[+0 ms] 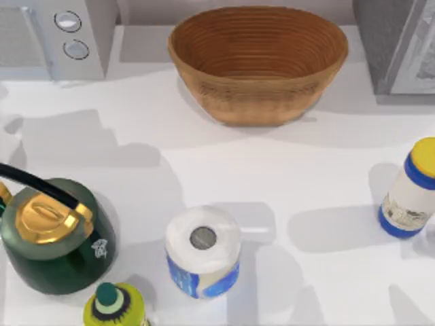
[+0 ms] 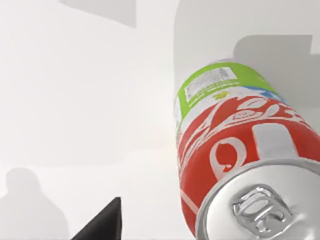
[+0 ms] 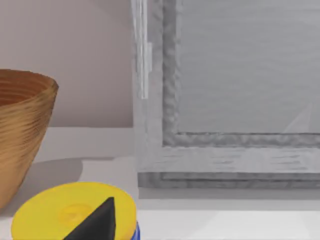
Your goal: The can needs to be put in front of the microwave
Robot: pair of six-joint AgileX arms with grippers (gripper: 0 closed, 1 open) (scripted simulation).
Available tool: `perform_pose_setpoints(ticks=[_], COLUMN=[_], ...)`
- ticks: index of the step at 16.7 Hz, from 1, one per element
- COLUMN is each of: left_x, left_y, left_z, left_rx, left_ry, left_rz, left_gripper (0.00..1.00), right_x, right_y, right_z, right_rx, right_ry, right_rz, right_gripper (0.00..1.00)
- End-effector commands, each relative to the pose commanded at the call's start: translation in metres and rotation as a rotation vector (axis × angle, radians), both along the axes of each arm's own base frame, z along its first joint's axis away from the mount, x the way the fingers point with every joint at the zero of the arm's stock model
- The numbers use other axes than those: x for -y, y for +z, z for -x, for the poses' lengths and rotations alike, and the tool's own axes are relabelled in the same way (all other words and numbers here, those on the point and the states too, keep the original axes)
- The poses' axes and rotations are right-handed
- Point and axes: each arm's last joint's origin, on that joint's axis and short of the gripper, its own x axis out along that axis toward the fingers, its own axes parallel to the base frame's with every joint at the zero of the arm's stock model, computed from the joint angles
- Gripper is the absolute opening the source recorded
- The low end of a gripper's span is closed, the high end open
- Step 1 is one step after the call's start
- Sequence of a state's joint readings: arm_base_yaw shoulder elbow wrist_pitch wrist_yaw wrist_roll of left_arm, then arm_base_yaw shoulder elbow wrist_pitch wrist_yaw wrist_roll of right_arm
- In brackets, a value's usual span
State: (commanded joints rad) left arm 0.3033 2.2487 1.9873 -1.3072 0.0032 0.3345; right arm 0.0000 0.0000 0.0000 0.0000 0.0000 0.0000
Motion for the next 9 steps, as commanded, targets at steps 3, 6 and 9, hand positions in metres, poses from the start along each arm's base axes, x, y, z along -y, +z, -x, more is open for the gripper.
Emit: perform_pose_setpoints(ticks=[3, 6, 9], left_x=[0.0, -0.001, 0.0], left_y=[0.009, 0.029, 0.04], left_z=[-0.001, -0.001, 0.0], left_rx=[-0.001, 0.0, 0.0], left_ry=[-0.002, 0.002, 0.0], left_rz=[0.002, 0.0, 0.0], left_gripper=[1.0, 1.0, 1.0], right_x=[0.0, 0.0, 0.0], right_y=[0.0, 0.0, 0.0], right_z=[0.0, 0.0, 0.0], right_rx=[0.0, 0.0, 0.0], right_ry=[0.0, 0.0, 0.0], right_rz=[0.0, 0.0, 0.0], right_gripper=[1.0, 1.0, 1.0])
